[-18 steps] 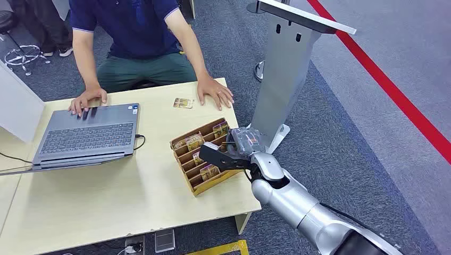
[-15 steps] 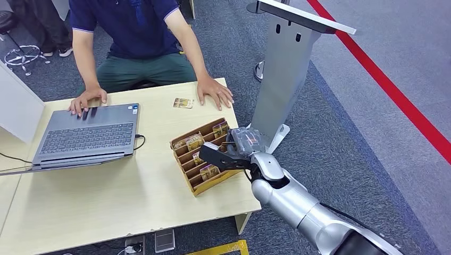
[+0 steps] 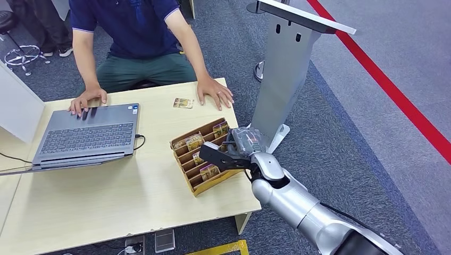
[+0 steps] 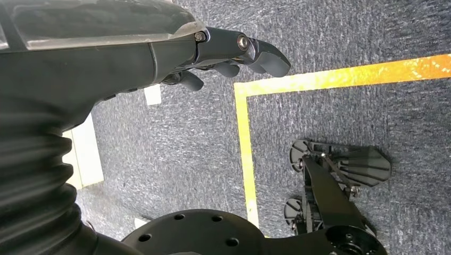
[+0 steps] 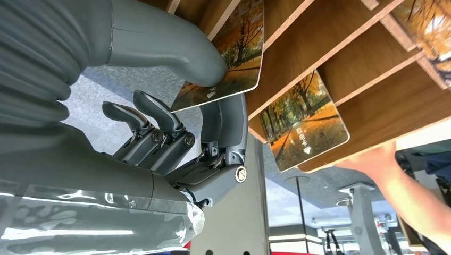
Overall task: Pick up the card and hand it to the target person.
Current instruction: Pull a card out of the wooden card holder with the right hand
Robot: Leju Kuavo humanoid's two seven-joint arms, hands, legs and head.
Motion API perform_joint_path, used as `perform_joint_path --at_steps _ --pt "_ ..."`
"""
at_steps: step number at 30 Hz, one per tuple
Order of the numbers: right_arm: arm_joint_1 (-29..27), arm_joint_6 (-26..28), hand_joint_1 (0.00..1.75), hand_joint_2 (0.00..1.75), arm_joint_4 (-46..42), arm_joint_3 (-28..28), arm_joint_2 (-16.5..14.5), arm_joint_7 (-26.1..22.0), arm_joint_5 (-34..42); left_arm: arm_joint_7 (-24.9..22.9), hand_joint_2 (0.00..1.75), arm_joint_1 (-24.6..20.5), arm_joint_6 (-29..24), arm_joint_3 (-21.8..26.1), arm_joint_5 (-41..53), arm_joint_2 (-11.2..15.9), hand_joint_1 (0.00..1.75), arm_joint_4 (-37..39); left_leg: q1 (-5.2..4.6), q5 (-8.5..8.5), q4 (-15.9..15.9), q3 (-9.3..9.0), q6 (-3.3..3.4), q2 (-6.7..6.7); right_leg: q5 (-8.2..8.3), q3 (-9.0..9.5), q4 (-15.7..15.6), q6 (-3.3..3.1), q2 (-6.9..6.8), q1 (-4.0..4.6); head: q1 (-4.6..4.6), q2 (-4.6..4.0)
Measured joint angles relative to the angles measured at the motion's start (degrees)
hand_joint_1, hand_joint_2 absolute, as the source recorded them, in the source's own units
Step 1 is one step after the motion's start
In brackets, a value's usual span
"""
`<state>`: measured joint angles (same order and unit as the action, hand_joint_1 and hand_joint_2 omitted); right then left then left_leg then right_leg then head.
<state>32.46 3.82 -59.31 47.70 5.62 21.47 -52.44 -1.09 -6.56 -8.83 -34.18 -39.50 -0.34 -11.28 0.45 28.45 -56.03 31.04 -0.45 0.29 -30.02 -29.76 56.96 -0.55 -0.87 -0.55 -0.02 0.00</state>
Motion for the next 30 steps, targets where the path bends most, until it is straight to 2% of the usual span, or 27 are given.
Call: perform_joint_path --at_steps 8,19,24,30 --pt "0.87 0.52 1.75 1.75 -4.84 -0.16 0.52 0.81 -0.20 0.00 1.75 -0.04 0.03 -0.48 -0.57 0.06 0.00 0.00 0.00 0.00 0.00 0.01 0.00 0.00 0.00 -0.01 0.00 0.00 0.01 0.00 0.01 0.00" --pt "4.27 3.96 1.75 1.75 -12.61 -1.49 0.28 0.55 0.36 -0.55 1.75 -0.54 0.03 -1.66 -0.54 0.06 0.00 0.00 0.00 -0.01 0.00 0.02 -0.01 0.01 0.00 -0.01 0.01 0.00 0.01 0.00 0.01 0.00" --pt "6.43 7.18 1.75 1.75 -10.47 -1.52 -1.19 -2.84 2.65 -1.11 1.75 -0.74 -0.11 -2.57 -0.52 0.05 0.00 0.00 0.00 -0.01 0.00 0.04 -0.02 0.00 0.00 -0.01 0.02 0.00 0.00 0.00 0.01 0.00" --pt "10.04 13.17 1.75 1.75 -1.70 -0.99 -5.60 -6.90 2.97 -1.10 1.75 -1.22 -0.31 -3.14 -0.65 0.04 0.00 0.00 0.00 -0.03 0.00 0.05 -0.04 -0.02 0.00 -0.02 0.07 0.00 -0.01 0.00 -0.06 0.00"
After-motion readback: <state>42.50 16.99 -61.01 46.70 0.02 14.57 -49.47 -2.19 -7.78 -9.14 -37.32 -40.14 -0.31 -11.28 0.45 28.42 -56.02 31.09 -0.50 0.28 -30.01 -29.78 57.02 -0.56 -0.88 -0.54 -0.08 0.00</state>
